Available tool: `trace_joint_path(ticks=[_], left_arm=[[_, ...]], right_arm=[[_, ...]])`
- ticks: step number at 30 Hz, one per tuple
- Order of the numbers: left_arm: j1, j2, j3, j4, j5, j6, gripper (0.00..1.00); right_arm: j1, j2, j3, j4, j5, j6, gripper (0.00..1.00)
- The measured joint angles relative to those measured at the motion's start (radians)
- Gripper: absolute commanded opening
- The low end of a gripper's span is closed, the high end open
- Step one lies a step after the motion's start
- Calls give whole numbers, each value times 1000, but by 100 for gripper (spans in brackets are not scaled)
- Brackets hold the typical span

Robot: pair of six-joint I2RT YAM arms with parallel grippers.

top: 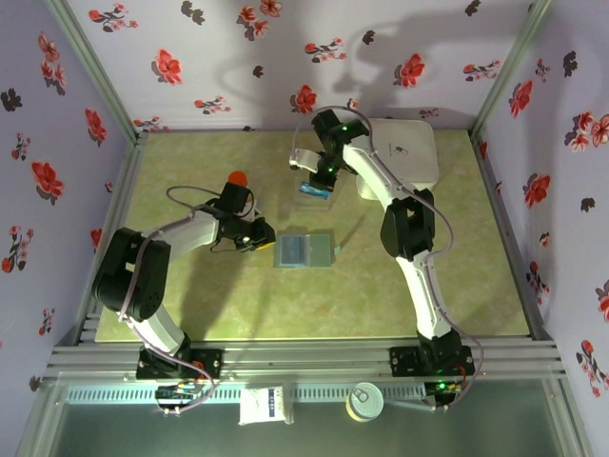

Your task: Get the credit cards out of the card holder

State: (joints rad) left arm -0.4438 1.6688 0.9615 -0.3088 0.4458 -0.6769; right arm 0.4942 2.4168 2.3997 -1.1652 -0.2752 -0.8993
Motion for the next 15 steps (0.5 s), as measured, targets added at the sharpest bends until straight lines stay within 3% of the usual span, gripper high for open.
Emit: trace_joint_path(ticks=[15], left_arm=[[0, 0, 0, -14, 3, 0, 16]], right_arm=[[-4, 47, 61, -120, -35, -43, 0]])
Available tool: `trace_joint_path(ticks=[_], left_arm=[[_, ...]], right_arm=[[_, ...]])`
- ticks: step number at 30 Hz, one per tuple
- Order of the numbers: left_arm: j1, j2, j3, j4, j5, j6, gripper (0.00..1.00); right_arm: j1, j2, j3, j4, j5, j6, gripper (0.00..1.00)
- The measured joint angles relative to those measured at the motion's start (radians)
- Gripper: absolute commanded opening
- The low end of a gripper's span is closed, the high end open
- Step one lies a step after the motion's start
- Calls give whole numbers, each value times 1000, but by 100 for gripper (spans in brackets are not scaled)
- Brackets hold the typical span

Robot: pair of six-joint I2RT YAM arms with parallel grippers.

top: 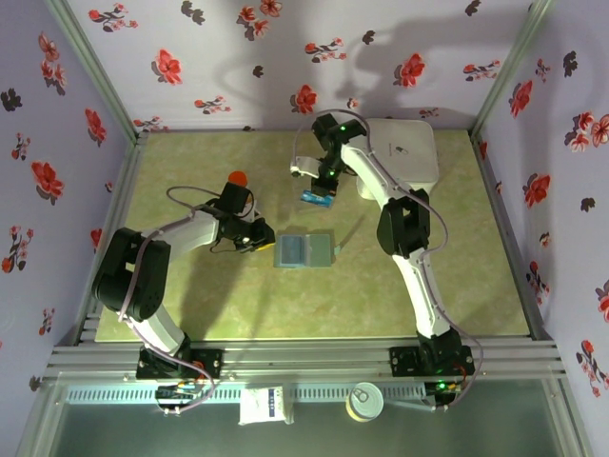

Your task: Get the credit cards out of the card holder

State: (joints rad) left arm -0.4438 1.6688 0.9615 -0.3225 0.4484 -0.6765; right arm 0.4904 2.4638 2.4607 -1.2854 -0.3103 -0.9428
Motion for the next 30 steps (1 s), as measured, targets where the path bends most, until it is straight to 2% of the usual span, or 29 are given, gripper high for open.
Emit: trace_joint_path(ticks=[14, 30], left_arm=[[0, 0, 0, -4, 0, 0, 16], [4, 0, 0, -5, 0, 0, 16]], right_arm=[[0, -57, 10, 86, -11, -4, 0], [0, -1, 14, 88, -11, -80, 0]])
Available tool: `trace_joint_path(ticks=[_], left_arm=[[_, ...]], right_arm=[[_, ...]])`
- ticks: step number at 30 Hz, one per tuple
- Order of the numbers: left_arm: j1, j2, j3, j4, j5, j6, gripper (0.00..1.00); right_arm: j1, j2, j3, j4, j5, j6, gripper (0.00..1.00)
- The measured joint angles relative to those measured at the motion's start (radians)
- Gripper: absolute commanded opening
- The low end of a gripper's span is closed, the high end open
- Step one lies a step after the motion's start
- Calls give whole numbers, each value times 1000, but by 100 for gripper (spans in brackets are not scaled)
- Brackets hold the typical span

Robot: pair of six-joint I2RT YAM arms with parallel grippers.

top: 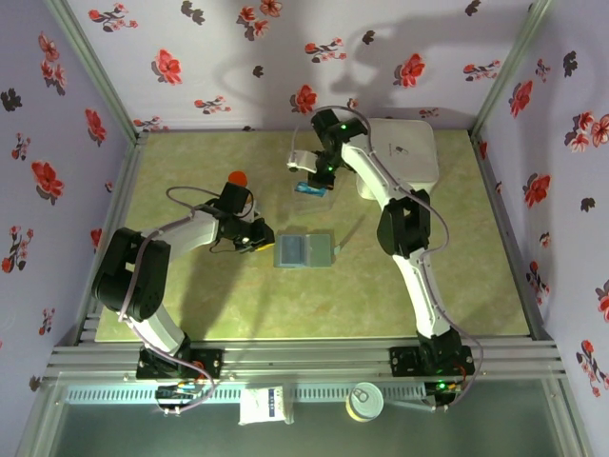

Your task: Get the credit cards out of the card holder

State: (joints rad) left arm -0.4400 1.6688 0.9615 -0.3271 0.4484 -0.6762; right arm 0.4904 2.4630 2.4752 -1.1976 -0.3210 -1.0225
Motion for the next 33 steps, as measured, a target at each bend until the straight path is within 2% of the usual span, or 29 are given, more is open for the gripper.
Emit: trace_joint_path(ticks=[33], left_arm=[[3, 0, -19, 18, 1, -1, 15]], right_arm=[[10, 58, 2, -142, -4, -24, 0]])
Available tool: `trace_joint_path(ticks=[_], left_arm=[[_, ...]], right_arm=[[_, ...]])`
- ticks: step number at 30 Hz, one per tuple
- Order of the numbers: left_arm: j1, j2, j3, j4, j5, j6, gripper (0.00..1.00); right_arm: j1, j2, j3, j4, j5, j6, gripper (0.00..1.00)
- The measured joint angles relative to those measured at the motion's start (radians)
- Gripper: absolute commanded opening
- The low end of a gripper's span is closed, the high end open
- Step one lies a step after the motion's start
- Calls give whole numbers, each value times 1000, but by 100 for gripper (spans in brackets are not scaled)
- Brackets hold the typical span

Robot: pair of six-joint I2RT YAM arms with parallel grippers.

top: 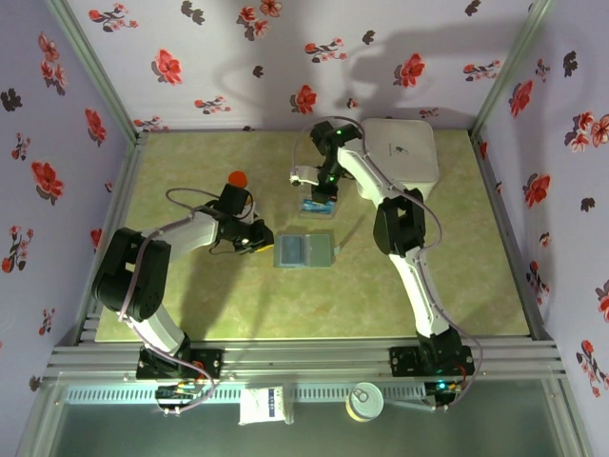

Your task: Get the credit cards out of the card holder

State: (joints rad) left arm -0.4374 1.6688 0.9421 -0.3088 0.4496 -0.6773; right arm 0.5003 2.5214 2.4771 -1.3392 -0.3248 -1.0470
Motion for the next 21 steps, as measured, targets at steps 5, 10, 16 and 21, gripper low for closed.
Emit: trace_joint_path(ticks=[5, 10, 16, 21], left_arm=[[0, 0, -10, 2, 7, 0, 15], [0, 1, -10, 9, 7, 0, 15], [0, 3, -10, 20, 15, 0, 15], [0, 13, -12, 29, 23, -3, 15]], right_arm=[[6, 6, 4, -11, -13, 3, 0], [12, 11, 5, -21, -16, 9, 1], [13, 15, 17, -24, -16, 27, 16], [10, 15, 31, -19, -19, 49, 21]])
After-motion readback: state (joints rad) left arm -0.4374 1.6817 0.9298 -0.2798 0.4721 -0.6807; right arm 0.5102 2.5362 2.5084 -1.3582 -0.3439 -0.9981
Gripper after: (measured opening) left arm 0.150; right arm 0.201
